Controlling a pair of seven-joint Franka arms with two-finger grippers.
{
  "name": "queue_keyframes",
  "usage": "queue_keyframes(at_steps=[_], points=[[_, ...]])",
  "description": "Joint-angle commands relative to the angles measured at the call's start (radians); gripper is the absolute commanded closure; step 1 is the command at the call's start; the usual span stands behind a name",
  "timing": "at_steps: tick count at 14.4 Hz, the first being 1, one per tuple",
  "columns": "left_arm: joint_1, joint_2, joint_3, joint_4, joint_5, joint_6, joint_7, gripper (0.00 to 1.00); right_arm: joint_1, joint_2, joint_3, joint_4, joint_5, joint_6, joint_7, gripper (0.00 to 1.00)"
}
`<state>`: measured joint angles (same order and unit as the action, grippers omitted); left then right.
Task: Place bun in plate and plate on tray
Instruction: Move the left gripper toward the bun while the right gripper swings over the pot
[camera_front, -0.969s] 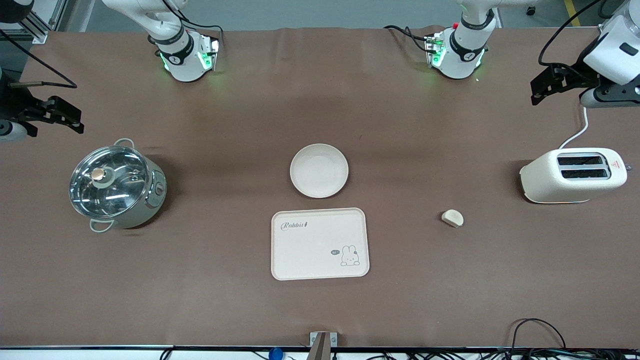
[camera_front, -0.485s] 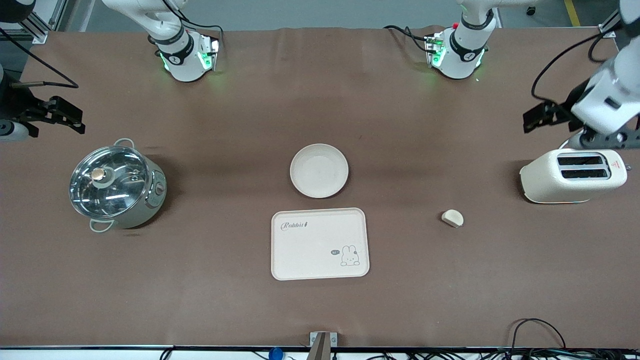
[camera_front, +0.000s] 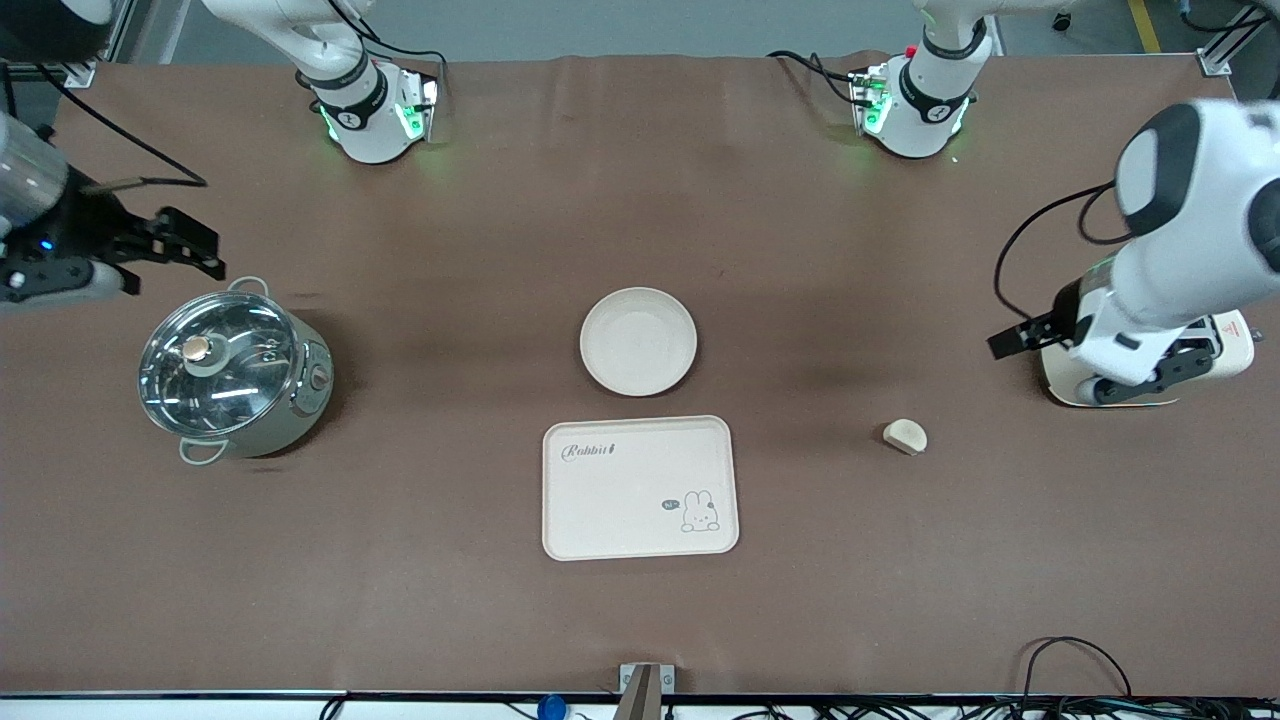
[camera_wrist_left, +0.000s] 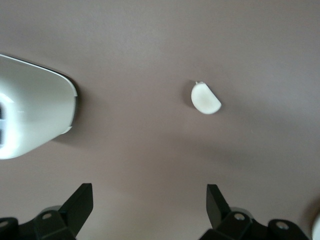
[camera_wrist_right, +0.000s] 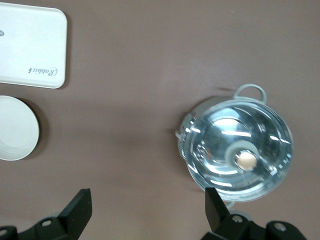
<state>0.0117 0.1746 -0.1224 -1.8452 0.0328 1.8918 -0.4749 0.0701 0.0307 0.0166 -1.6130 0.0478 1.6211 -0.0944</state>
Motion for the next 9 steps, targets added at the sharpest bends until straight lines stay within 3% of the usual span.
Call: queue_keyframes(at_steps=[1, 4, 9], points=[[0.007, 0.077, 0.000, -0.036, -0.005, 0.107, -0.129, 0.00, 0.056, 0.067, -0.003, 0.018, 0.015, 0.042, 0.015, 0.00], [-0.004, 0.182, -0.003, -0.031, -0.004, 0.254, -0.347, 0.00, 0.117, 0.144, -0.003, 0.015, 0.041, 0.120, 0.164, 0.00], [-0.006, 0.328, -0.005, -0.031, -0.019, 0.504, -0.451, 0.00, 0.267, 0.267, -0.003, -0.054, 0.043, 0.323, 0.373, 0.00]])
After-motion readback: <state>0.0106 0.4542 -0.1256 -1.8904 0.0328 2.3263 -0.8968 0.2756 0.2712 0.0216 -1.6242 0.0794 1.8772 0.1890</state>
